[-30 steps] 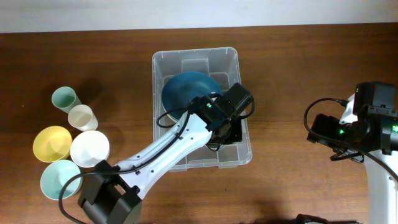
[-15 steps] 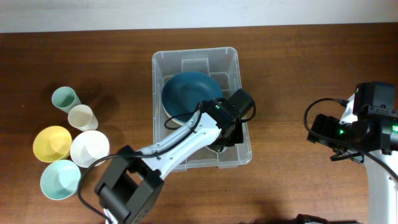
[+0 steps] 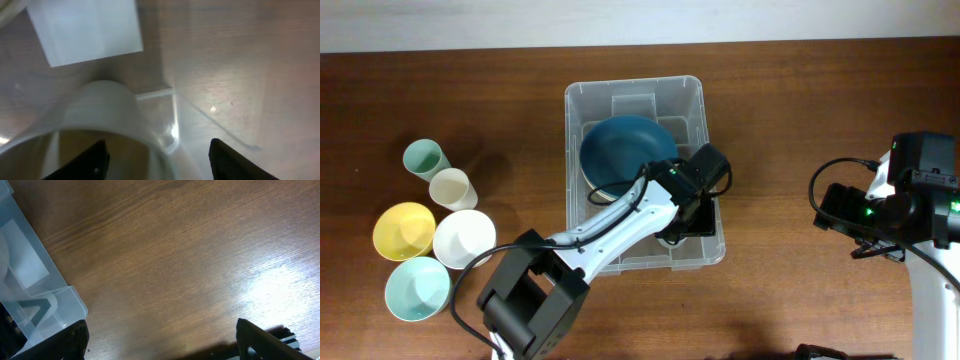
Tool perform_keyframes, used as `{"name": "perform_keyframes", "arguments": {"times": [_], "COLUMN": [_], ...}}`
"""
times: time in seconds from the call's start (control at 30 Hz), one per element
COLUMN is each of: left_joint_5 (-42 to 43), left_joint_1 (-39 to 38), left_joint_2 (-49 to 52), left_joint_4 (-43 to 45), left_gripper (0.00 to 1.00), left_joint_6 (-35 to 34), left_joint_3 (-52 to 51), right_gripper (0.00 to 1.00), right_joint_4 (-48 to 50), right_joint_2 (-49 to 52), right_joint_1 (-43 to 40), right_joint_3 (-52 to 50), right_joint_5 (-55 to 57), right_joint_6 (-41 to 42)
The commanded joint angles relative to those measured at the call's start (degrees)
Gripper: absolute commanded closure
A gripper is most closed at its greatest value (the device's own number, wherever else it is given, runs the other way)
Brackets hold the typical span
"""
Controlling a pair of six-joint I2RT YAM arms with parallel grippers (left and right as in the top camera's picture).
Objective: Pack container
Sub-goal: 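Grasp the grey cup with the left gripper and place it in the container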
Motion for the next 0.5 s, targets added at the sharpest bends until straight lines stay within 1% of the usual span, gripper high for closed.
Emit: {"name": "perform_keyframes", "arguments": {"times": [0.0, 0.07, 0.1, 0.27, 0.3, 0.33, 0.47], "left_joint_5": [1.2, 0.5, -1.8, -12.2, -16.3, -17.9, -20.8], "left_joint_1": [-0.1, 0.0, 0.1, 1.0, 2.1, 3.2, 10.4], "left_joint_2": [-0.6, -1.5, -2.4, -5.9, -7.6, -8.6, -12.5], "left_joint_4": [-1.8, -3.9, -6.8, -15.5, -18.0, -19.0, -21.8], "left_gripper": [0.31, 0.31, 0.30, 0.29, 0.27, 0.27, 0.27], "left_joint_6": [6.1, 7.5, 7.9, 9.4, 9.4, 9.4, 9.3], "left_joint_3": [5.8, 8.8, 11.8, 19.9, 21.7, 22.1, 22.1], "right_gripper": [0.10, 0.10, 0.10, 0.10, 0.10, 0.10, 0.10], "right_joint_4": [0.0, 0.0, 0.0, 0.2, 0.3, 0.3, 0.3], "right_joint_2": [-0.1, -0.1, -0.1, -0.1, -0.1, -0.1, -0.1], "right_joint_1": [0.2, 0.2, 0.2, 0.2, 0.2, 0.2, 0.2], "right_joint_3": [-0.2, -0.2, -0.2, -0.2, -0.2, -0.2, -0.2], "right_joint_5": [0.5, 0.5, 0.5, 0.5, 0.5, 0.5, 0.5], "right_joint_6": [-0.2, -0.2, -0.2, -0.4, -0.4, -0.4, -0.4]}}
